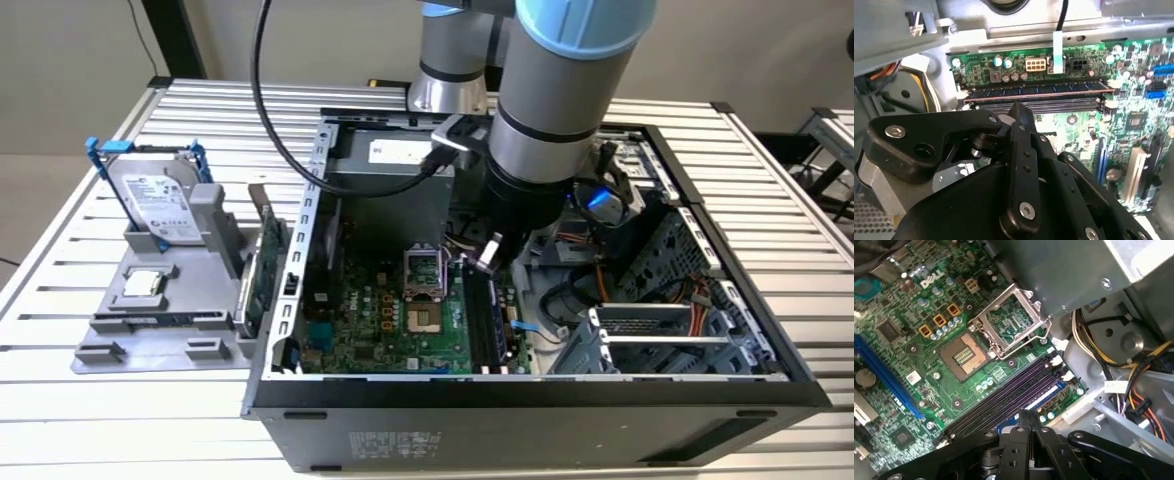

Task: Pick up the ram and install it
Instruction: 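Press down the ram until it locks into place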

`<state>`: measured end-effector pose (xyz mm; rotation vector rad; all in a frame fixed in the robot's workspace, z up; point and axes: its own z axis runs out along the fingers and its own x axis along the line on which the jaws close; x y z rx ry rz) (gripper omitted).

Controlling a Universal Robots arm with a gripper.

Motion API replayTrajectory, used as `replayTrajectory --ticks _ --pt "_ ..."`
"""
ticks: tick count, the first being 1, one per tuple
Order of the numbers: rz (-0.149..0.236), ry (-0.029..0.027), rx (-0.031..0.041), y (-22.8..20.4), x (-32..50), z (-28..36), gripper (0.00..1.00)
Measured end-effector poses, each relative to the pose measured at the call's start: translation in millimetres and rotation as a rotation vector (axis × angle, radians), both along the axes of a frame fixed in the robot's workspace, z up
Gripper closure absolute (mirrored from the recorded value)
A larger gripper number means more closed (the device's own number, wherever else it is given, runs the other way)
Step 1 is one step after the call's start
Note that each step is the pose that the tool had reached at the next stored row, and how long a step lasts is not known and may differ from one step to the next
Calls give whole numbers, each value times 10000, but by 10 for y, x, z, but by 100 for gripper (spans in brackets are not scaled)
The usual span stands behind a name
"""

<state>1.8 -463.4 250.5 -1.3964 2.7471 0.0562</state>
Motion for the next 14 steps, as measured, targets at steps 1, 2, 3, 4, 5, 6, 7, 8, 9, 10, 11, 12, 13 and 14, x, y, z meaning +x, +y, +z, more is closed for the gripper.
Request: replayTrajectory --ticks 1,2,3,4,5,6,7,8,9,10,11,12,13,14 --pt "173 0 0 0 0 0 100" --pt "353 0 0 0 0 0 100" --pt "518 0 0 0 0 0 100" --pt "686 0 0 0 0 0 100" --pt "850 0 0 0 0 0 100" --pt "1004 0 0 0 0 0 100" --pt "1142 0 0 0 0 0 100" --pt "1273 0 0 0 0 0 100" --pt "1396 0 0 0 0 0 100" --pt "1524 0 0 0 0 0 100" --pt "1657 0 0 0 0 0 100" --pt "1797 0 0 0 0 0 100" --pt "1930 0 0 0 0 0 100" --pt "2069 0 0 0 0 0 100"
